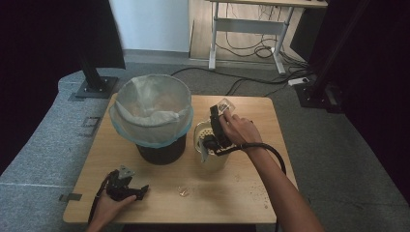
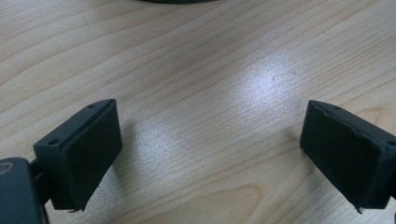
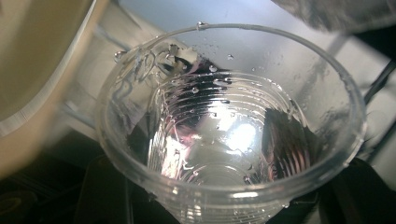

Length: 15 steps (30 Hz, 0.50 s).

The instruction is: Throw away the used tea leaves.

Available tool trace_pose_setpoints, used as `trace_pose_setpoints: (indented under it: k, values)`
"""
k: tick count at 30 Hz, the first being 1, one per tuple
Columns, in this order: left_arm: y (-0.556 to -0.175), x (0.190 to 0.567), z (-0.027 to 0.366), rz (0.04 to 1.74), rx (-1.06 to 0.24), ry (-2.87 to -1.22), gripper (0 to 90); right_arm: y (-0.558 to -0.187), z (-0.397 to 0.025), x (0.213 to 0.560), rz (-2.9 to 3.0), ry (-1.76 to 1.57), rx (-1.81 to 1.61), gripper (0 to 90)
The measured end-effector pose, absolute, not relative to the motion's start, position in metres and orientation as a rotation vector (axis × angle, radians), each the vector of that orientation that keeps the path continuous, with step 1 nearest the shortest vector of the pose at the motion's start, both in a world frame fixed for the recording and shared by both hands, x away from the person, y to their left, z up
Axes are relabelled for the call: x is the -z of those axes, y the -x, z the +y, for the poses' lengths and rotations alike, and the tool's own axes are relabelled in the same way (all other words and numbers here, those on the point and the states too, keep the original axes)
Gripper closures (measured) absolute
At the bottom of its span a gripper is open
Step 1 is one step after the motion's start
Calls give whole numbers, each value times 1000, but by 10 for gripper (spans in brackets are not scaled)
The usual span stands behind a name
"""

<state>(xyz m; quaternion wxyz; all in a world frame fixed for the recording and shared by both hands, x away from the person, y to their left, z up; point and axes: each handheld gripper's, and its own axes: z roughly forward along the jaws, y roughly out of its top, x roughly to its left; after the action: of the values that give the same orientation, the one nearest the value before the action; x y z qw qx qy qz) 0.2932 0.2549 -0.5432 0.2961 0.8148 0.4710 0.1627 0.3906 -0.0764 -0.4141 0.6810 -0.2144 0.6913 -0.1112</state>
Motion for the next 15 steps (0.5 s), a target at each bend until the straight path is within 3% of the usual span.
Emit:
trace_pose_setpoints:
  k: [9,10,15]
  values:
    - [-293,543,255,1253,-436,-2165,50,-392,-97,388,1893,-212,-527,407]
    - [-293,543,255,1254,-437,-2164,50,-393,-109,384,1924,-410,-740,407]
    - [-293,544,254,1255,-441,-2162,48,-397,-134,381,1918,-697,-1099,408]
